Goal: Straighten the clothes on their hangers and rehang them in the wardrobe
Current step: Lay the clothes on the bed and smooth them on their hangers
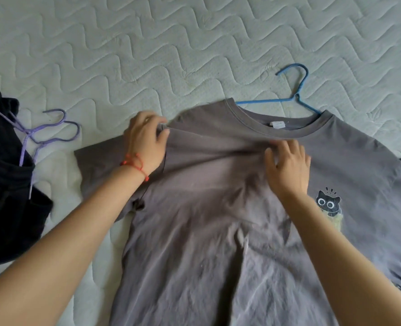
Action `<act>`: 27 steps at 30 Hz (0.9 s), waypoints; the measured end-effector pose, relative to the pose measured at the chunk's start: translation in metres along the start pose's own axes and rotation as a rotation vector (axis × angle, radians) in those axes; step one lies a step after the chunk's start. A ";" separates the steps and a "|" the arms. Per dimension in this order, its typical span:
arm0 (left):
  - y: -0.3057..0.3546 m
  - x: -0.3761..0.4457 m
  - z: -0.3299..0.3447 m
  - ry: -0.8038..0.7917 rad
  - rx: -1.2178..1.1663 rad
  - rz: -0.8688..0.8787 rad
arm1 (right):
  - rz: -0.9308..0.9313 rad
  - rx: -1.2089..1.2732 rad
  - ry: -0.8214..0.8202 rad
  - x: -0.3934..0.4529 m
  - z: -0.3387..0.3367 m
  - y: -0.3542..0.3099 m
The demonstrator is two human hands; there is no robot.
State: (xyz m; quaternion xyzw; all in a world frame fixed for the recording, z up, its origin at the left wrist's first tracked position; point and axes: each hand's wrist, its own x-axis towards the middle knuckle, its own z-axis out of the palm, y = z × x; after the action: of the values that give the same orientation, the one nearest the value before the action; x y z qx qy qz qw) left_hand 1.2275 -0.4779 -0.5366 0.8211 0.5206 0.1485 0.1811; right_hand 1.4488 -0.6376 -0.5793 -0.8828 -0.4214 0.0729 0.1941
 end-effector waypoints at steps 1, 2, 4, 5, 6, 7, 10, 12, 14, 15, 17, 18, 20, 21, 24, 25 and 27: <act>0.012 0.017 0.009 -0.037 0.000 0.034 | -0.001 -0.009 0.022 0.013 -0.005 0.004; 0.023 0.032 0.019 -0.080 0.021 0.055 | 0.012 -0.025 0.037 0.025 -0.011 0.010; 0.035 0.053 0.042 -0.199 0.116 0.053 | 0.083 -0.085 0.056 0.046 -0.020 0.028; 0.037 0.060 0.052 -0.246 0.161 0.039 | 0.131 -0.119 0.059 0.055 -0.025 0.039; 0.037 0.064 0.060 -0.259 0.194 0.029 | 0.181 -0.146 0.055 0.062 -0.030 0.051; 0.037 0.067 0.065 -0.237 0.220 0.028 | 0.233 -0.168 0.034 0.067 -0.035 0.062; 0.039 0.075 0.075 -0.145 0.216 -0.002 | 0.335 -0.230 -0.083 0.074 -0.048 0.093; 0.042 0.083 0.077 -0.156 0.175 -0.036 | 0.306 -0.279 -0.111 0.077 -0.052 0.107; 0.045 0.094 0.075 -0.167 0.149 -0.047 | 0.267 -0.297 -0.099 0.081 -0.054 0.114; 0.047 0.100 0.075 -0.173 0.163 -0.042 | 0.261 -0.282 -0.091 0.083 -0.054 0.116; 0.052 0.111 0.077 -0.211 0.232 -0.023 | 0.274 -0.224 -0.074 0.089 -0.054 0.118; 0.054 0.114 0.079 -0.235 0.258 -0.015 | 0.283 -0.191 -0.069 0.091 -0.053 0.120; 0.059 0.120 0.082 -0.268 0.242 -0.017 | 0.321 -0.117 -0.050 0.096 -0.054 0.122; 0.061 0.122 0.083 -0.281 0.212 -0.014 | 0.344 -0.080 -0.035 0.098 -0.054 0.124; 0.067 0.124 0.082 -0.341 0.114 0.016 | 0.400 -0.002 -0.014 0.100 -0.054 0.126; 0.069 0.124 0.079 -0.368 0.088 0.018 | 0.413 0.023 -0.008 0.101 -0.055 0.126; 0.071 0.124 0.074 -0.391 0.088 0.038 | 0.442 0.070 0.018 0.102 -0.054 0.124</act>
State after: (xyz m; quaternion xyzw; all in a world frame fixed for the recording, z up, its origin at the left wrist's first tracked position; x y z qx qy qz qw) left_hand 1.3676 -0.4034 -0.5636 0.8511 0.4659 -0.0332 0.2397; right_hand 1.6181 -0.6453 -0.5762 -0.9471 -0.2130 0.1205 0.2076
